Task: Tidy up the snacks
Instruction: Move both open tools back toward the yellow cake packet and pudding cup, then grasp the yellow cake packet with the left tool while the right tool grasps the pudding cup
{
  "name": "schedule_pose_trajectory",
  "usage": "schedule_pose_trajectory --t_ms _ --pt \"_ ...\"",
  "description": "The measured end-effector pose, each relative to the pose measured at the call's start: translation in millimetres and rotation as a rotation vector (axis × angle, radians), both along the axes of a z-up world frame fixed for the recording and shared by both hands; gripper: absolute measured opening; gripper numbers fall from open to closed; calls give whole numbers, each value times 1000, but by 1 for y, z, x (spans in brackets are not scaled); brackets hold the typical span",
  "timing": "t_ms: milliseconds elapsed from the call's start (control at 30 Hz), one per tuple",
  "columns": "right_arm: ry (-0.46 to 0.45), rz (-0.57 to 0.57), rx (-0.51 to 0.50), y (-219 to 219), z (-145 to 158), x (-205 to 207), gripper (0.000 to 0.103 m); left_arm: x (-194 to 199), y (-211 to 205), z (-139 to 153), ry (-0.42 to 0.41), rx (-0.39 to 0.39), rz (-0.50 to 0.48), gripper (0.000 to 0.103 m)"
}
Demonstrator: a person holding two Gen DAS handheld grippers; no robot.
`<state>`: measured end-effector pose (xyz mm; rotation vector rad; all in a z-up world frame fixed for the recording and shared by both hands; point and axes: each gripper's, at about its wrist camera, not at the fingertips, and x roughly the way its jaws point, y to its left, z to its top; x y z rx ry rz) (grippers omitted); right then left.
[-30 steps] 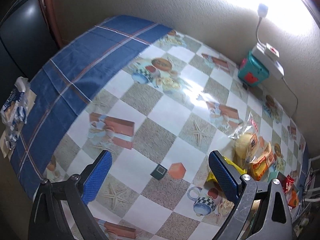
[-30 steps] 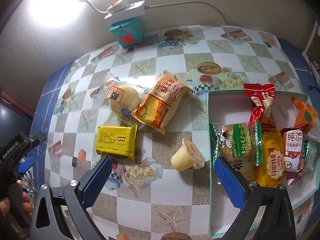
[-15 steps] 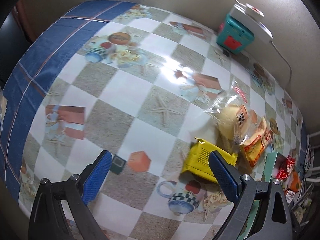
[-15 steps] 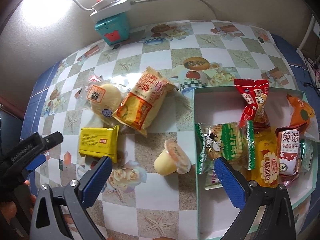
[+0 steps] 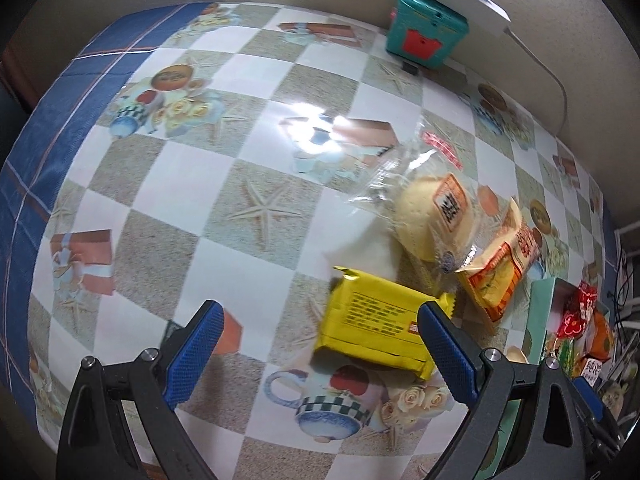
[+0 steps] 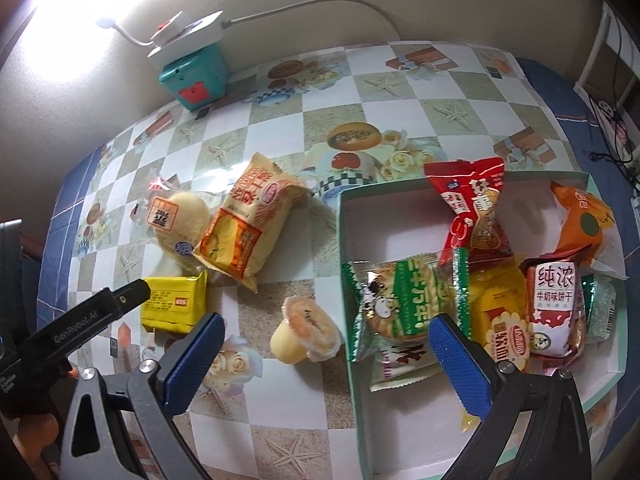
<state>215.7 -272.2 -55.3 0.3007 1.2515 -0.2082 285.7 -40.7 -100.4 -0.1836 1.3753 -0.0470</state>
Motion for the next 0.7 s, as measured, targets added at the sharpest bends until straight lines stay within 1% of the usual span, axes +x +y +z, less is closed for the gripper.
schedule_pose_trajectory --t_ms 267,533,700 --pt "3 -52 -1 -19 -1 -3 103 5 -23 -6 -6 14 -71 97" --pt "4 -54 2 -21 -1 -4 103 8 -50 -16 7 42 -145 97" --pt "6 -53 3 -20 -2 -3 103 7 -70 -22 4 76 -182 97"
